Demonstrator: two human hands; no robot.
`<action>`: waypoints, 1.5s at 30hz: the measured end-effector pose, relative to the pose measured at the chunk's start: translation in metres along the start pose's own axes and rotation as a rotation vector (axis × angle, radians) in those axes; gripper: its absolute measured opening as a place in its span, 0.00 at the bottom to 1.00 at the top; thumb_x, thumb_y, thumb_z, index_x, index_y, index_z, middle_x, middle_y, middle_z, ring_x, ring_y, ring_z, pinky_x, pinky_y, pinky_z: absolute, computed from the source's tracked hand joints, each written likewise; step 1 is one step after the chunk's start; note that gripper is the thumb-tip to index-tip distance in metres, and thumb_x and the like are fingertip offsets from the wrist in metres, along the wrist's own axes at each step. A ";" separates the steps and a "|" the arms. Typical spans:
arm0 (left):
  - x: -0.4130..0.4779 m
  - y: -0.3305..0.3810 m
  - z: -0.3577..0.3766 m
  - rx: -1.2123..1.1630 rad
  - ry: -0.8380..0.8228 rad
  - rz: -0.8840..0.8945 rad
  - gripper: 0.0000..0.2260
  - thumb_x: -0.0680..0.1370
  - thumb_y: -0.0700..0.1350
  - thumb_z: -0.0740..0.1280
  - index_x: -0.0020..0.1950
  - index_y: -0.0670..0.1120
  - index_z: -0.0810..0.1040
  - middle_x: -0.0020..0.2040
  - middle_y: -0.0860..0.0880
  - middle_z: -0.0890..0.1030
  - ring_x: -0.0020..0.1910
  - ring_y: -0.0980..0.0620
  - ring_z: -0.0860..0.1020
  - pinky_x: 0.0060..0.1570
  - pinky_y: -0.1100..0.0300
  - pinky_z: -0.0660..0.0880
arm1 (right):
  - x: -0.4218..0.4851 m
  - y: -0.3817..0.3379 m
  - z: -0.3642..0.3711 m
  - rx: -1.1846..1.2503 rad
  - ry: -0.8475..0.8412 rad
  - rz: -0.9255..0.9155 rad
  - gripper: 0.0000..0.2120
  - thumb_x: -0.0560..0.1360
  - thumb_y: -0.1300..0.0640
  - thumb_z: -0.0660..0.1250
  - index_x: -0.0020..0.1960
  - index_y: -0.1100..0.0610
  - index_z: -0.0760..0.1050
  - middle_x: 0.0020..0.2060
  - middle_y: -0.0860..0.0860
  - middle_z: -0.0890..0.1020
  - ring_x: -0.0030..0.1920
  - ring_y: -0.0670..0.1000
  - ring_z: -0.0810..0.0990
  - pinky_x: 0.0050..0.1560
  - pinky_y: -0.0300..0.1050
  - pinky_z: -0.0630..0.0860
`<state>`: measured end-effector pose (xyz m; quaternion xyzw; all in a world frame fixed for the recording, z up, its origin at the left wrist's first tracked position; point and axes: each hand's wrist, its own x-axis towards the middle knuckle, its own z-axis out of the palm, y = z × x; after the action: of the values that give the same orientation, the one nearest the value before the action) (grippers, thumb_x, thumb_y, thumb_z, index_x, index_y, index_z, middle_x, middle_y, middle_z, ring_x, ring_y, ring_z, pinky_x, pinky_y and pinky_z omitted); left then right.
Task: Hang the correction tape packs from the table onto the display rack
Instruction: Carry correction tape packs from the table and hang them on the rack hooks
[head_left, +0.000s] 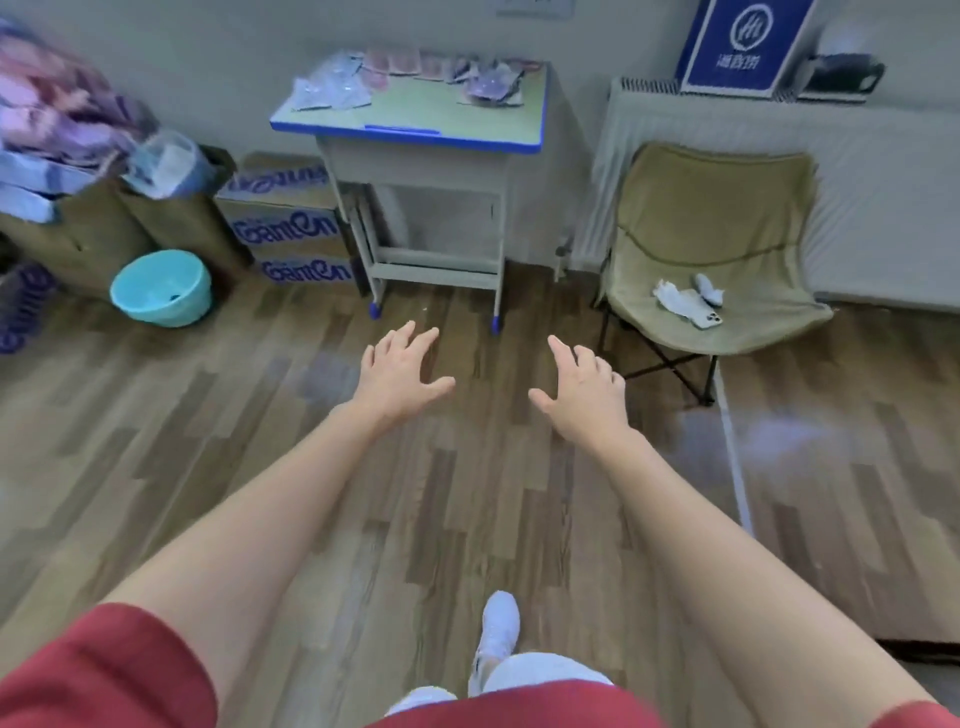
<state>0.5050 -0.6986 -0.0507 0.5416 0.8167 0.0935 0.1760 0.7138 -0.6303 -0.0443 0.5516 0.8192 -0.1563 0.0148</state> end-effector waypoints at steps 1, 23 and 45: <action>0.016 -0.004 -0.007 -0.006 0.018 -0.019 0.31 0.77 0.57 0.64 0.77 0.53 0.56 0.78 0.47 0.54 0.77 0.46 0.51 0.74 0.46 0.48 | 0.021 -0.007 -0.005 0.001 0.006 -0.021 0.33 0.79 0.44 0.58 0.77 0.50 0.47 0.74 0.57 0.58 0.72 0.59 0.58 0.70 0.55 0.56; 0.445 -0.105 -0.153 -0.060 0.132 -0.044 0.31 0.78 0.56 0.65 0.77 0.52 0.56 0.78 0.46 0.55 0.77 0.46 0.53 0.73 0.47 0.50 | 0.468 -0.143 -0.079 0.114 0.105 -0.040 0.33 0.78 0.45 0.61 0.77 0.50 0.51 0.74 0.58 0.61 0.72 0.59 0.61 0.69 0.55 0.60; 0.805 -0.093 -0.186 -0.196 0.049 -0.132 0.32 0.78 0.51 0.66 0.78 0.49 0.55 0.78 0.44 0.53 0.76 0.46 0.53 0.73 0.53 0.51 | 0.842 -0.142 -0.119 0.214 0.003 0.160 0.36 0.76 0.45 0.64 0.77 0.51 0.49 0.75 0.59 0.52 0.70 0.64 0.59 0.65 0.57 0.63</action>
<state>0.0706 0.0097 -0.0611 0.4644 0.8415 0.1744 0.2139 0.2735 0.1103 -0.0625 0.6140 0.7511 -0.2403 -0.0332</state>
